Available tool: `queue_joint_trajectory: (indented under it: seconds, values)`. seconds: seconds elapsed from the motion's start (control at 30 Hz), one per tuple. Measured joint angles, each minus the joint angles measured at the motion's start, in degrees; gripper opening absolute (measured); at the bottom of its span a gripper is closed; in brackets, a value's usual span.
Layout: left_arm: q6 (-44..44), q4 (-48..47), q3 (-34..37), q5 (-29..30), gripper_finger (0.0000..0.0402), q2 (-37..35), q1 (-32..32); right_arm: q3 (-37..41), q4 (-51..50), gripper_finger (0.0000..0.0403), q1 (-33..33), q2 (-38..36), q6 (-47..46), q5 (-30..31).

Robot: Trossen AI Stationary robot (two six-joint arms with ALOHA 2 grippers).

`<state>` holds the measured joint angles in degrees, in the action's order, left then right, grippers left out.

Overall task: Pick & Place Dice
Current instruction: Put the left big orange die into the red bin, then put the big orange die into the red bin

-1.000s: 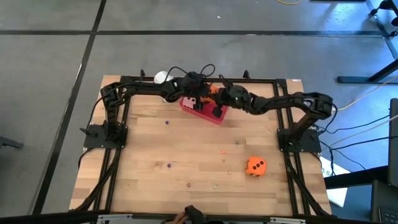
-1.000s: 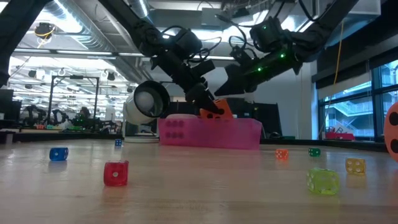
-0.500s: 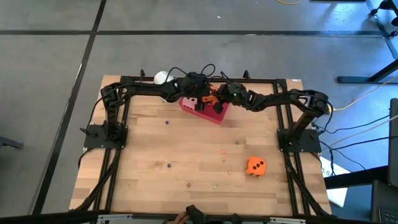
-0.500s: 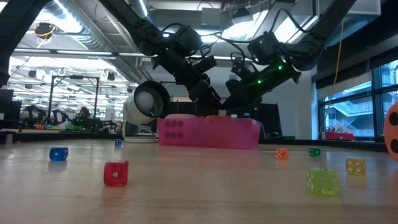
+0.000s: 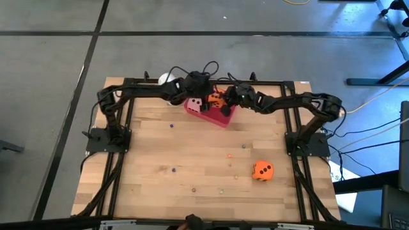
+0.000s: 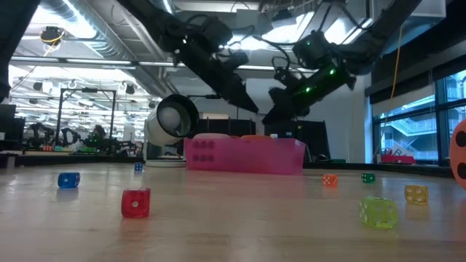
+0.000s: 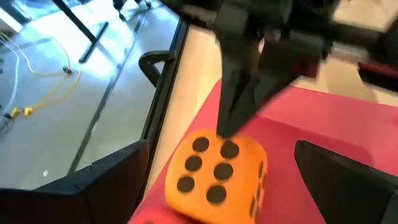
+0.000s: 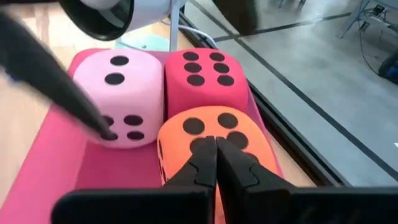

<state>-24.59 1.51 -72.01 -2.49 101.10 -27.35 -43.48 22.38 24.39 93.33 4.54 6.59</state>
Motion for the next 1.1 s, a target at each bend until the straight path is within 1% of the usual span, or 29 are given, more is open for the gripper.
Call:
queue_joint_trajectory:
  seconds: [0.13,0.27,0.37,0.43,0.5,0.6,0.67,0.73,0.83,0.9,1.0,1.1]
  values:
    - [2.91,-7.65,0.00,-0.03,0.0400,-4.79,0.44,-0.02,-7.77,0.0004,-1.00,-6.42,1.08,0.00]
    - [5.96,-15.91,0.02,1.76,0.0400,-10.25,1.22,-0.02,-16.29,0.0002,-4.65,-13.97,3.40,0.02]
    - [5.94,-17.10,1.46,2.63,0.0400,-15.49,1.85,-0.02,-19.63,0.0001,-8.84,-18.85,2.53,0.04]
    - [5.94,-17.01,3.75,3.03,0.0400,-19.75,2.50,-0.07,-20.83,0.0001,-11.90,-21.22,1.31,0.83]
    - [5.95,-16.74,6.73,3.16,0.0400,-24.12,3.24,-0.04,-23.26,0.0001,-15.06,-23.19,0.62,3.15]
    - [6.12,-15.73,13.02,3.16,0.0400,-30.77,4.61,-0.04,-24.94,0.0001,-20.69,-25.08,0.62,7.93]
    - [7.50,-13.43,17.70,3.17,0.0400,-34.50,5.60,-0.04,-25.35,0.0006,-23.15,-25.91,0.50,9.40]
    - [9.12,-10.00,22.55,3.13,0.0400,-37.73,6.78,-0.04,-25.55,0.0022,-24.86,-26.13,-1.24,9.51]
    - [10.96,-3.02,29.46,3.16,0.0400,-41.45,8.51,-0.02,-28.17,0.0057,-26.08,-26.00,-2.96,5.66]
    - [12.49,0.95,33.40,3.13,0.0400,-43.18,9.48,-0.04,-29.38,0.0086,-26.84,-25.41,-3.30,4.44]
    - [14.19,5.17,37.54,3.13,0.0400,-44.80,10.75,0.01,-32.89,0.0135,-27.27,-25.32,-4.58,4.32]
    - [13.90,6.85,39.37,3.82,0.0400,-45.40,11.34,-0.02,-36.81,0.0191,-27.65,-25.34,-7.54,4.54]
